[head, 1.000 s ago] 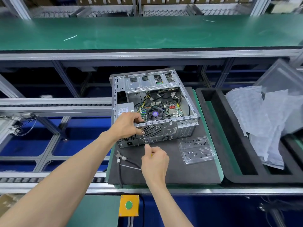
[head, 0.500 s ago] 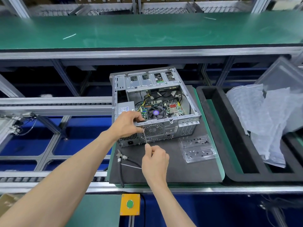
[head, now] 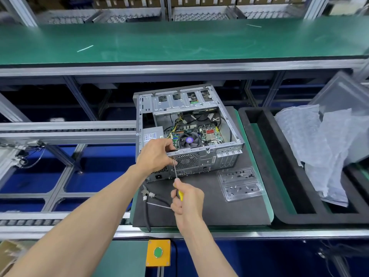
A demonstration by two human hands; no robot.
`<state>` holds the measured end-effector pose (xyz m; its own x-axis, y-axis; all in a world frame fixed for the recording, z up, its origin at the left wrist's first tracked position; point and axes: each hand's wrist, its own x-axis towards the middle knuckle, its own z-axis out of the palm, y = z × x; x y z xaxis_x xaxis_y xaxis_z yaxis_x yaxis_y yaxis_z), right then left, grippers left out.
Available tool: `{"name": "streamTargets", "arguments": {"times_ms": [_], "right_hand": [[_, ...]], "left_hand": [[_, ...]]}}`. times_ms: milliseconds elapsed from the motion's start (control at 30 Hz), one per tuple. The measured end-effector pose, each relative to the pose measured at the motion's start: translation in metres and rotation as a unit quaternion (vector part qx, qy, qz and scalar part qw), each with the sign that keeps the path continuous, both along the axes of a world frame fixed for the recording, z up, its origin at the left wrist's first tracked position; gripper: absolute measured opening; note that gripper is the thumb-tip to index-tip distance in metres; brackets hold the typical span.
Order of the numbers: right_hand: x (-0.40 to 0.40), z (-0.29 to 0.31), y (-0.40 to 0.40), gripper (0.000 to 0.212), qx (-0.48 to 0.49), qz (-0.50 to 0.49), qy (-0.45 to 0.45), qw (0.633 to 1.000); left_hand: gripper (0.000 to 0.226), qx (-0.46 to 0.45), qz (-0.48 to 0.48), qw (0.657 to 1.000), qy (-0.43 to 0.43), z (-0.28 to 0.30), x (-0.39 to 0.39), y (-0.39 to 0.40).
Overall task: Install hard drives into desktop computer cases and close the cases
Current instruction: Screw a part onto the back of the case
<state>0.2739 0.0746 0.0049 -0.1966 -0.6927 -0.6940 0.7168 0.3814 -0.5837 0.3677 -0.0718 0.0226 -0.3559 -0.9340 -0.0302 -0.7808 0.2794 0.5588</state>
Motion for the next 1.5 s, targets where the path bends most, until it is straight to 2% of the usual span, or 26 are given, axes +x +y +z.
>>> {"name": "streamTargets", "arguments": {"times_ms": [67, 167, 233, 300, 367, 467, 533, 567, 600, 633, 667, 733, 767, 833, 900, 967, 1000, 1033, 1067, 1167, 1233, 1300, 1367, 1433, 1467, 1500], "right_hand": [[0.003, -0.004, 0.003, 0.016, -0.026, 0.056, 0.296, 0.953], [0.008, -0.013, 0.006, 0.015, -0.077, 0.125, 0.608, 0.78], [0.006, -0.013, 0.003, 0.012, -0.062, 0.082, 0.477, 0.873], [0.001, -0.007, -0.002, 0.013, -0.022, -0.003, 0.081, 0.996], [-0.001, -0.001, -0.002, 0.014, -0.011, -0.028, -0.113, 0.993], [0.001, -0.002, 0.001, 0.017, -0.036, 0.034, 0.187, 0.981], [0.003, -0.01, 0.007, 0.02, -0.06, 0.142, 0.569, 0.808], [0.003, -0.012, 0.008, 0.023, -0.059, 0.183, 0.692, 0.696], [0.004, -0.013, 0.008, 0.024, -0.059, 0.185, 0.737, 0.647], [0.003, -0.01, 0.006, 0.025, -0.066, 0.179, 0.726, 0.661], [0.001, -0.009, 0.003, 0.024, -0.073, 0.157, 0.646, 0.744], [-0.008, -0.003, -0.006, 0.025, -0.03, 0.047, 0.277, 0.959], [-0.009, 0.003, -0.006, 0.024, -0.015, 0.019, 0.093, 0.995], [-0.011, 0.004, -0.006, 0.022, -0.013, 0.001, -0.018, 1.0], [-0.007, 0.005, -0.002, 0.022, -0.035, 0.055, 0.22, 0.973], [-0.004, -0.002, 0.003, 0.019, -0.055, 0.151, 0.59, 0.791], [-0.003, -0.005, 0.004, 0.02, -0.062, 0.185, 0.699, 0.688], [-0.002, -0.009, 0.003, 0.02, -0.066, 0.187, 0.732, 0.652], [-0.002, -0.009, 0.003, 0.019, -0.074, 0.182, 0.706, 0.68], [-0.01, -0.002, -0.007, 0.019, -0.034, 0.044, 0.212, 0.976], [-0.013, 0.006, -0.006, 0.018, -0.007, 0.007, -0.035, 0.999], [-0.013, 0.007, -0.008, 0.02, -0.013, 0.028, 0.022, 0.999], [-0.011, 0.005, -0.003, 0.022, -0.039, 0.119, 0.391, 0.912], [-0.005, -0.003, 0.006, 0.019, -0.074, 0.171, 0.745, 0.641], [-0.004, -0.006, 0.007, 0.018, -0.087, 0.169, 0.809, 0.556], [0.0, -0.008, 0.007, 0.017, -0.093, 0.167, 0.813, 0.55]], "left_hand": [[0.042, 0.002, 0.001, 1.0, 0.003, 0.0, 0.0, 0.0], [0.042, -0.002, -0.004, 1.0, 0.005, 0.002, 0.0, 0.0], [0.042, 0.003, -0.006, 1.0, 0.012, 0.001, 0.0, -0.001], [0.043, 0.002, -0.006, 1.0, 0.011, 0.001, 0.001, -0.001], [0.044, 0.006, -0.004, 1.0, 0.015, 0.0, 0.001, -0.001], [0.044, 0.005, -0.004, 1.0, 0.013, 0.0, 0.0, -0.002], [0.042, 0.011, -0.004, 1.0, 0.014, 0.0, 0.0, -0.001], [0.042, 0.01, -0.004, 1.0, 0.014, 0.0, -0.001, -0.001], [0.041, 0.01, -0.004, 1.0, 0.013, 0.0, 0.0, -0.001], [0.041, 0.011, -0.002, 1.0, 0.012, 0.001, 0.0, -0.001], [0.041, 0.011, 0.0, 1.0, 0.01, 0.0, 0.0, -0.001], [0.041, 0.009, 0.002, 1.0, 0.007, 0.0, -0.001, -0.001], [0.041, 0.01, 0.002, 1.0, 0.007, -0.001, 0.0, -0.001], [0.041, 0.01, 0.003, 1.0, 0.01, -0.001, -0.001, -0.001], [0.042, 0.01, 0.003, 1.0, 0.011, 0.0, -0.001, -0.001], [0.042, 0.012, 0.0, 1.0, 0.011, -0.001, -0.001, 0.0], [0.042, 0.012, 0.0, 1.0, 0.011, 0.0, -0.001, 0.0], [0.042, 0.012, 0.002, 1.0, 0.01, 0.0, -0.001, 0.0], [0.043, 0.012, 0.004, 1.0, 0.01, 0.001, -0.001, 0.0], [0.041, 0.01, 0.003, 1.0, 0.005, 0.001, -0.001, -0.001], [0.04, 0.011, 0.003, 1.0, 0.004, 0.0, -0.001, -0.001], [0.04, 0.013, 0.006, 1.0, 0.0, 0.001, -0.002, 0.0], [0.041, 0.018, 0.01, 1.0, 0.0, 0.002, -0.002, 0.0], [0.041, 0.02, 0.004, 1.0, -0.001, 0.003, -0.003, 0.0], [0.041, 0.019, 0.002, 1.0, -0.004, 0.004, -0.003, 0.001], [0.041, 0.017, 0.001, 1.0, -0.005, 0.004, -0.002, 0.001]]}}
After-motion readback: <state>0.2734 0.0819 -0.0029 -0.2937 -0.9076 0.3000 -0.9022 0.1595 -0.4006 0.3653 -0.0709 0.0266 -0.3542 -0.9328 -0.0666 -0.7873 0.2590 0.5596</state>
